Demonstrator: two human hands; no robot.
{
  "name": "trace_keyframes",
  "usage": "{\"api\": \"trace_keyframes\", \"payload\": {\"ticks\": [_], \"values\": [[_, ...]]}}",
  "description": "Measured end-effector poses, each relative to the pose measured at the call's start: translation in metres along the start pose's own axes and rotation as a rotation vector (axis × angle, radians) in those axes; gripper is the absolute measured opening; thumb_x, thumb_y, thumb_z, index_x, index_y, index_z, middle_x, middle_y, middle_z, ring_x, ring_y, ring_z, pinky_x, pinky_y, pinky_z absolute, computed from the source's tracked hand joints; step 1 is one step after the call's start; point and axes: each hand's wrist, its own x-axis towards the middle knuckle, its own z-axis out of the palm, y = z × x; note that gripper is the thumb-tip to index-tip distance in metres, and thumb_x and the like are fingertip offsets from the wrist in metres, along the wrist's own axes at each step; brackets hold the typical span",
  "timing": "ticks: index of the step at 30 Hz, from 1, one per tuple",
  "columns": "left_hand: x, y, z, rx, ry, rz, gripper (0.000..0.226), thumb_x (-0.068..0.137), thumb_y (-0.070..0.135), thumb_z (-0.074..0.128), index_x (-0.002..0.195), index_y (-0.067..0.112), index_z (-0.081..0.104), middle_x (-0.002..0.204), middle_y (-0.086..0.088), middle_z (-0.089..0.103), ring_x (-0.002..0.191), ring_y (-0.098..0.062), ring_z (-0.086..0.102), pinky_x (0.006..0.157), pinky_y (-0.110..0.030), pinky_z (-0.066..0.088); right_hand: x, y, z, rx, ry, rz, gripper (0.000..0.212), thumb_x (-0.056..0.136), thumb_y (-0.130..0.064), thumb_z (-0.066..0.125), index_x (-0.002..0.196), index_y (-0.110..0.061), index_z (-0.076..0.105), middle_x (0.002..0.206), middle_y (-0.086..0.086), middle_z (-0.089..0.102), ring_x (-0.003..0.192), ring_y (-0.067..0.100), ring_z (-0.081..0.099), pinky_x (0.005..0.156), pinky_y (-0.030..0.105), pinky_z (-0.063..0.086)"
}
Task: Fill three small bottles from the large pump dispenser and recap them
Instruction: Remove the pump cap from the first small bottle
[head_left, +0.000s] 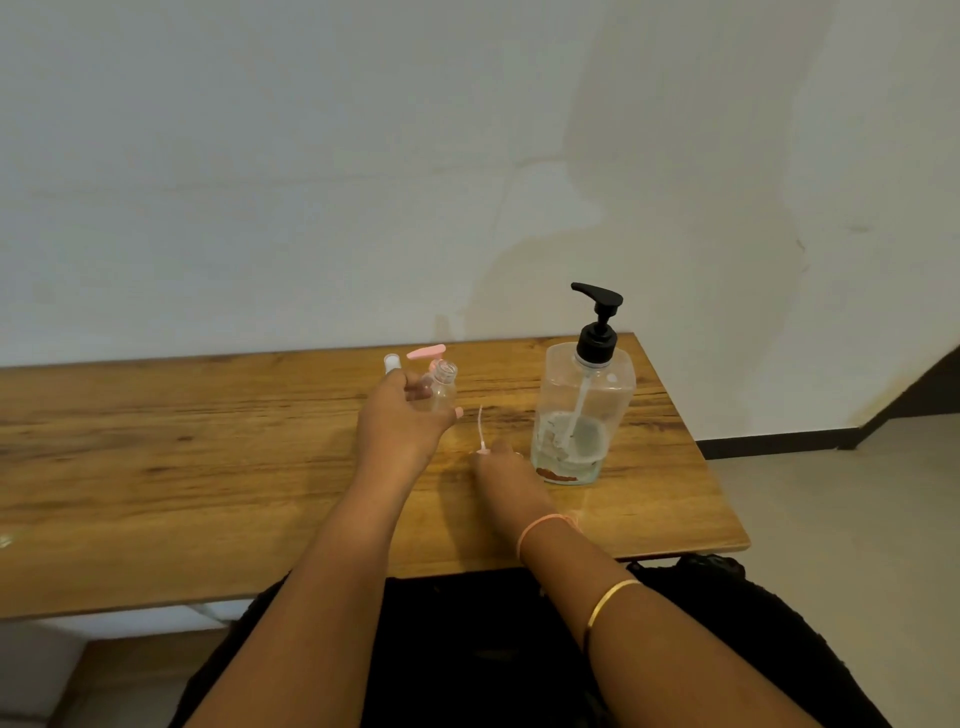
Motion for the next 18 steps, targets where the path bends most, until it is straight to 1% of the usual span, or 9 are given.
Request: {"api": "trace_keyframes", "payload": {"ticks": [3, 8, 11, 15, 16, 18], "values": [[0.002, -0.002, -0.004, 0.000, 0.016, 0.000, 0.032, 0.073, 0.016, 0.079, 0.094, 0.021, 0.055, 0.102, 0.006, 0.060, 0.099, -0.017, 0.059, 0.085, -0.037, 0.051, 0.009, 0.003, -0.001, 0.021, 0.049, -0.004, 0.033, 0.100, -0.004, 0.032, 0.127, 0.000, 0.051, 0.125, 0.020, 0.049, 0.109, 0.035, 0.055, 0.091, 0.037, 0.046], [0.006, 0.001, -0.005, 0.018, 0.020, 0.000, 0.035, 0.074, 0.016, 0.078, 0.100, 0.019, 0.055, 0.104, 0.006, 0.059, 0.100, -0.016, 0.058, 0.084, -0.036, 0.050, 0.015, 0.001, 0.001, 0.059, 0.064, -0.003, 0.034, 0.099, -0.006, 0.037, 0.128, -0.008, 0.053, 0.126, 0.019, 0.049, 0.109, 0.033, 0.055, 0.092, 0.037, 0.047], [0.007, 0.001, -0.004, 0.011, 0.018, -0.012, 0.035, 0.075, 0.014, 0.077, 0.101, 0.019, 0.055, 0.107, 0.004, 0.060, 0.100, -0.016, 0.058, 0.084, -0.036, 0.050, 0.010, 0.000, 0.002, 0.077, 0.049, -0.003, 0.036, 0.100, -0.007, 0.036, 0.133, -0.010, 0.047, 0.128, 0.020, 0.046, 0.113, 0.033, 0.053, 0.094, 0.038, 0.047], [0.005, 0.001, -0.003, 0.001, 0.005, -0.019, 0.036, 0.074, 0.012, 0.078, 0.103, 0.018, 0.057, 0.107, 0.003, 0.060, 0.102, -0.017, 0.058, 0.088, -0.039, 0.051, 0.000, 0.000, -0.007, 0.115, 0.050, 0.020, 0.042, 0.098, -0.005, 0.036, 0.140, -0.012, 0.039, 0.131, 0.018, 0.044, 0.115, 0.033, 0.050, 0.094, 0.035, 0.043], [0.004, 0.001, -0.003, 0.002, 0.002, -0.018, 0.037, 0.074, 0.012, 0.078, 0.105, 0.017, 0.057, 0.108, 0.002, 0.060, 0.102, -0.017, 0.058, 0.088, -0.038, 0.050, -0.003, -0.002, -0.012, 0.144, 0.064, 0.030, 0.041, 0.097, -0.004, 0.038, 0.137, -0.012, 0.041, 0.130, 0.018, 0.044, 0.113, 0.033, 0.051, 0.092, 0.035, 0.043], [0.004, 0.003, -0.002, -0.002, 0.003, -0.011, 0.041, 0.075, 0.011, 0.077, 0.110, 0.015, 0.058, 0.109, 0.002, 0.060, 0.102, -0.016, 0.058, 0.086, -0.034, 0.050, -0.009, -0.005, -0.022, 0.224, 0.131, 0.033, 0.036, 0.093, 0.001, 0.041, 0.126, -0.011, 0.052, 0.127, 0.016, 0.045, 0.108, 0.032, 0.054, 0.089, 0.034, 0.044]]}}
